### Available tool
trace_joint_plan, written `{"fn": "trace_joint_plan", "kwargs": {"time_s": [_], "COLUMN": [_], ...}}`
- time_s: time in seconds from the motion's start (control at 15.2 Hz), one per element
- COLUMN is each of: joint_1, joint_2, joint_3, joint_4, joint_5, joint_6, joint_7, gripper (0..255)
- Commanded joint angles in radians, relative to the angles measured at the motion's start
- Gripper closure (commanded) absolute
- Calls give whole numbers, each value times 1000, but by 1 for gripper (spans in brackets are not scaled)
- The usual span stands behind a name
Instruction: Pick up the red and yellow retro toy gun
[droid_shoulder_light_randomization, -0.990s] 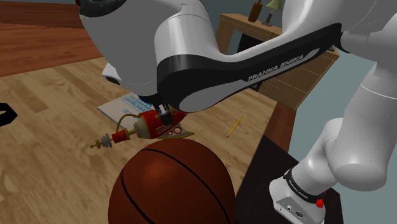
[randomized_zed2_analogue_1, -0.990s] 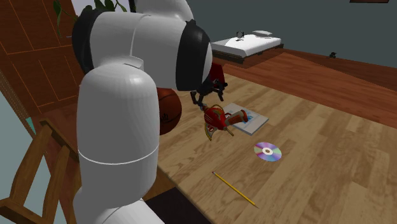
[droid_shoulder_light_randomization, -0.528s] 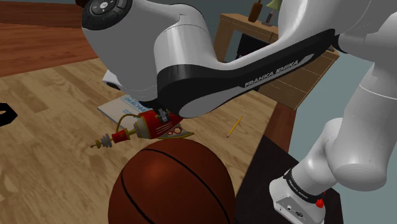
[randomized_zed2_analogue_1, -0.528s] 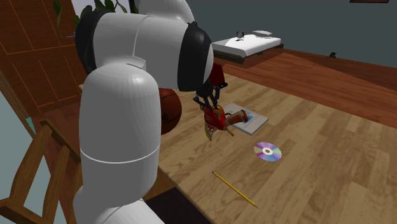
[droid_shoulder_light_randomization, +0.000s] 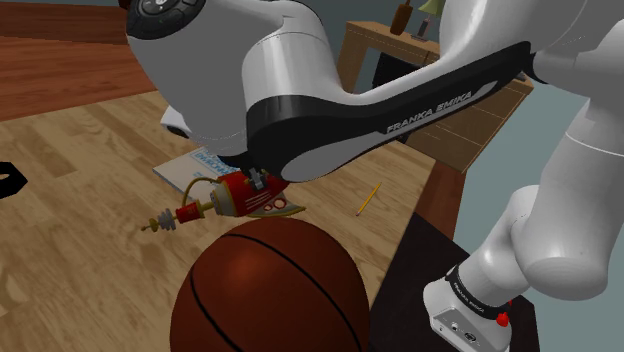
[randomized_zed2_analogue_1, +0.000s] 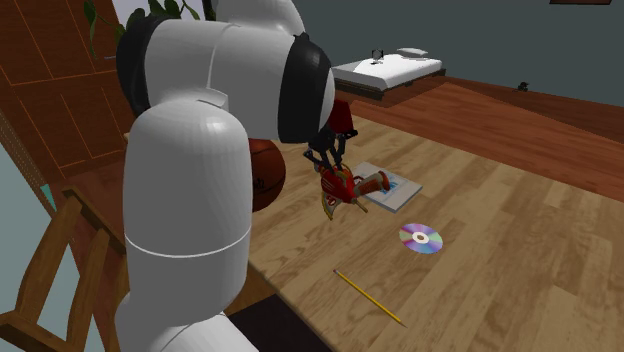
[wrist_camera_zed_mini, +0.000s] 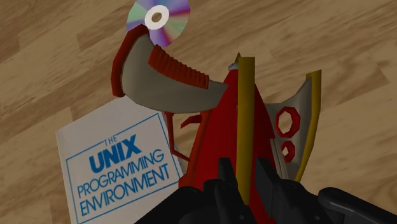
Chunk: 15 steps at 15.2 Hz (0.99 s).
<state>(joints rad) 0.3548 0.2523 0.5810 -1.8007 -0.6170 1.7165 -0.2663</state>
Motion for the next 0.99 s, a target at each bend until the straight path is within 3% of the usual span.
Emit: {"fn": "trace_joint_plan", "kwargs": {"time_s": [0.0, 0.92], "joint_1": [-1, 4], "joint_2": [-9, -46], "joint_3": [1, 10], "joint_4": [13, 127], "joint_5": [6, 34], "joint_6": [-16, -140], "joint_7": [-12, -86], "gripper": [255, 255]}}
